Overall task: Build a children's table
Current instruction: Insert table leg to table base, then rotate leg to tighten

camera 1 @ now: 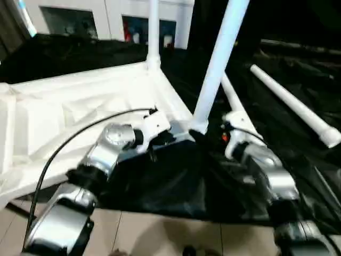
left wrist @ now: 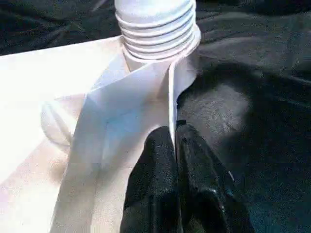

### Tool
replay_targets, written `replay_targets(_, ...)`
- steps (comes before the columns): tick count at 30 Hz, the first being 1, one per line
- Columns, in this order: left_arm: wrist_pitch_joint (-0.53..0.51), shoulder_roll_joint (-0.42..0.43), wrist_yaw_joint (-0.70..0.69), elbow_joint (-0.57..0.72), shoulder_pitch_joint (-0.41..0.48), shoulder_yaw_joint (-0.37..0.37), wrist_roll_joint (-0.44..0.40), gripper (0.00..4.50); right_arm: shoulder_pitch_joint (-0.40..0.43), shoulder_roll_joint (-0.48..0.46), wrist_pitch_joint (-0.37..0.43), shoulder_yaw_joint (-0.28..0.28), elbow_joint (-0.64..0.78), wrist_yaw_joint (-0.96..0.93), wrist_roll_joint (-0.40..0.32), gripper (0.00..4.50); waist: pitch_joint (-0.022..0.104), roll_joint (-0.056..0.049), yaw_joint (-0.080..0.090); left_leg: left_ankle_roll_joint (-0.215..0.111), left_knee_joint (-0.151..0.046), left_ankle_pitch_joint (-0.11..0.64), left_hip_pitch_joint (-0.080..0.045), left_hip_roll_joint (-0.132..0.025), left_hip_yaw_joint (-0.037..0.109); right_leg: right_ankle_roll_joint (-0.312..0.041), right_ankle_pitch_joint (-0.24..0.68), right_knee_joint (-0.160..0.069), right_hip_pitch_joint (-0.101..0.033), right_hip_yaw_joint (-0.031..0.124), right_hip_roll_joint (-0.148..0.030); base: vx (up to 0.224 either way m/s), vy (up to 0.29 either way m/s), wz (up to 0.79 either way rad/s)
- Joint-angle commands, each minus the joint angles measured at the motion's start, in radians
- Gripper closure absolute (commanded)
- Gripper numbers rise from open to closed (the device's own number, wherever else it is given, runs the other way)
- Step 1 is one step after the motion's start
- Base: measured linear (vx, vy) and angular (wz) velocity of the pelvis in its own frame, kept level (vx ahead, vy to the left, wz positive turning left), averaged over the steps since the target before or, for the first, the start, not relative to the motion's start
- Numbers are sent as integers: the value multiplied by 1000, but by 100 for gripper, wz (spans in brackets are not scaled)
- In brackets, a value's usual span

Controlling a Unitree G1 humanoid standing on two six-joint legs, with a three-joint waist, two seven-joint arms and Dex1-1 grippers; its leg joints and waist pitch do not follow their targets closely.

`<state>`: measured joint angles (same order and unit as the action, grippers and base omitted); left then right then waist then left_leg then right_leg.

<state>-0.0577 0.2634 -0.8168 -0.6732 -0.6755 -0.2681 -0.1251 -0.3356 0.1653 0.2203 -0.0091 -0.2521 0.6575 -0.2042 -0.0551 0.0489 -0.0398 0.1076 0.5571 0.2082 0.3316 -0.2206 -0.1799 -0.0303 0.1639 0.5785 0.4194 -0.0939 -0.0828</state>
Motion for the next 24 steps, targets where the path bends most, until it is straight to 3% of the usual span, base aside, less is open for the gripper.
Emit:
replay_targets(1, -2, -9, 38, 14, 33, 32, 20, 450, 53, 2, 67, -16, 87, -29, -33, 25, 57, -3, -6, -70, -59, 154, 7, -16, -5, -180, 245, -65, -66, 57, -58, 0, 0, 0)
replay_targets(3, 1, -12, 43, 26, 40, 41, 28, 450, 79, -3, 94, -24, 120, -45, -45, 25, 60, -3, -5, -62, -59, 132, 12, -15, -2, -163, 236, -62, -69, 57, -56, 0, 0, 0)
replay_targets(6, 6, -19, 48, 56, 52, 59, 51, 450, 132, -32, 100, -70, 134, -148, -29, 25, 64, -1, -1, -60, -55, 85, 15, -13, -2, -181, 161, -50, -69, 57, -57, 0, 0, 0)
replay_targets(10, 3, -14, 30, 74, 64, 50, 57, 450, 131, -61, 100, -106, 115, -249, -13, 25, 67, -5, 1, -66, -51, 55, 11, -9, -5, -206, 84, -41, -72, 56, -53, 0, 0, 0)
replay_targets(13, -9, -17, 21, 88, 72, 44, 53, 450, 123, -67, 110, -113, 111, -300, -4, 25, 60, -11, 4, -46, -67, 264, -14, -9, -8, -192, 323, -64, -77, 48, -50, 0, 0, 0)
replay_targets(14, -11, -17, 20, 91, 73, 44, 51, 450, 121, -68, 114, -113, 112, -303, -6, 25, 59, -12, 5, -55, -70, 316, -23, -5, -11, -198, 376, -71, -84, 45, -46, 0, 0, 0)
replay_targets(16, -15, -18, 20, 92, 73, 44, 50, 450, 116, -68, 119, -109, 117, -307, -8, 25, 52, -13, 8, -75, -74, 385, -39, -1, -13, -209, 468, -82, -88, 39, -38, 0, 0, 0)
replay_targets(18, -19, -19, 18, 92, 72, 44, 50, 450, 113, -68, 122, -107, 118, -311, -9, 25, 49, -14, 6, -86, -74, 387, -45, 1, -13, -213, 507, -86, -96, 42, -40, 0, 0, 0)
replay_targets(20, -21, -19, 17, 94, 72, 43, 49, 450, 110, -66, 119, -104, 116, -312, -6, 25, 55, -14, 4, -98, -73, 332, -49, 4, -16, -245, 436, -76, -115, 49, -40, 35, 3, 1)
replay_targets(22, -26, -18, 16, 97, 73, 41, 47, 450, 105, -61, 118, -98, 111, -316, -5, 25, 59, -14, 1, -107, -72, 302, -54, 5, -18, -272, 380, -70, -122, 52, -39, 71, 7, 3)
replay_targets(23, -27, -17, 15, 99, 74, 41, 46, 450, 103, -59, 117, -94, 109, -317, -4, 25, 70, -15, 0, -124, -66, 227, -46, 13, -19, -312, 258, -53, -143, 54, -34, 76, 11, 2)
replay_targets(24, -28, -16, 14, 100, 75, 40, 46, 450, 100, -55, 117, -88, 106, -317, 0, 25, 73, -15, 0, -130, -64, 206, -46, 17, -20, -324, 219, -49, -148, 55, -33, 76, 11, 2)
